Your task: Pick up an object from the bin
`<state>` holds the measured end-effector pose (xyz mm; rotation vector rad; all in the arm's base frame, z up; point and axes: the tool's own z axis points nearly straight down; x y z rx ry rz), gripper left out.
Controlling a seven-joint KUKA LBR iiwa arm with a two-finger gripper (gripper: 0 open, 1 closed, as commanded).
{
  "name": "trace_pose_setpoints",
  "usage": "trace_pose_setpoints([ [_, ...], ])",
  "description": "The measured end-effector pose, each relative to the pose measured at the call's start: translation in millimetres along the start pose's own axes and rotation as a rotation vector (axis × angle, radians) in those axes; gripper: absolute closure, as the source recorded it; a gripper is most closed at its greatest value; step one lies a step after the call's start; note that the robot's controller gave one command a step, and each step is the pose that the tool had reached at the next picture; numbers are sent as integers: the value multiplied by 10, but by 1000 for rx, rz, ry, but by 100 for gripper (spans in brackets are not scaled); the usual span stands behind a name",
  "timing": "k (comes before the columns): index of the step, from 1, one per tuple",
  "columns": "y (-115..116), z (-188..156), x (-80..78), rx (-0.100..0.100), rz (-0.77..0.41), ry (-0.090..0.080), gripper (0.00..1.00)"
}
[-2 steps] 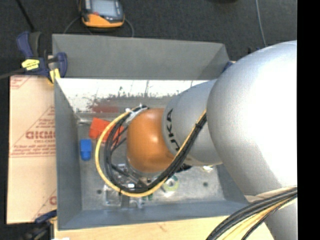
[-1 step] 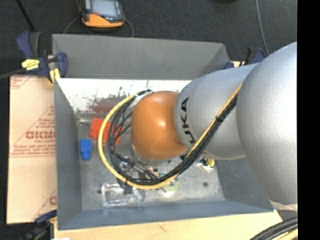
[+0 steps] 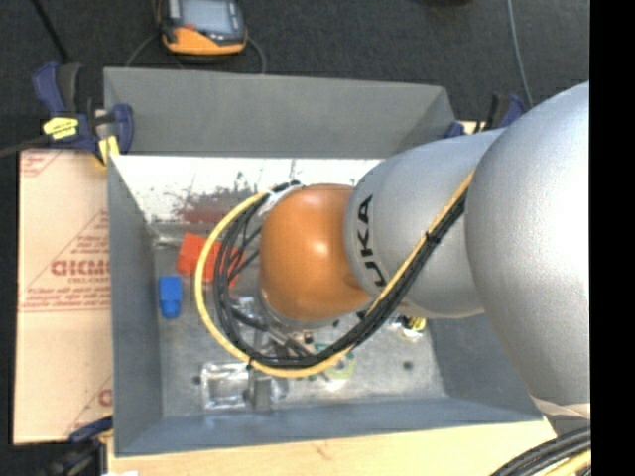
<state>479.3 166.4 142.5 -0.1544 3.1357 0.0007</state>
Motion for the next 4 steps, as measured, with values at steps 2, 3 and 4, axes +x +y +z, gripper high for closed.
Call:
trace_pose_setpoints([
  [2,-105,677,0,-3,58,5,100],
  [3,32,-130,-11,-2,66,-5,100],
  [4,12,-1449,-114,-2,60,-7,100],
])
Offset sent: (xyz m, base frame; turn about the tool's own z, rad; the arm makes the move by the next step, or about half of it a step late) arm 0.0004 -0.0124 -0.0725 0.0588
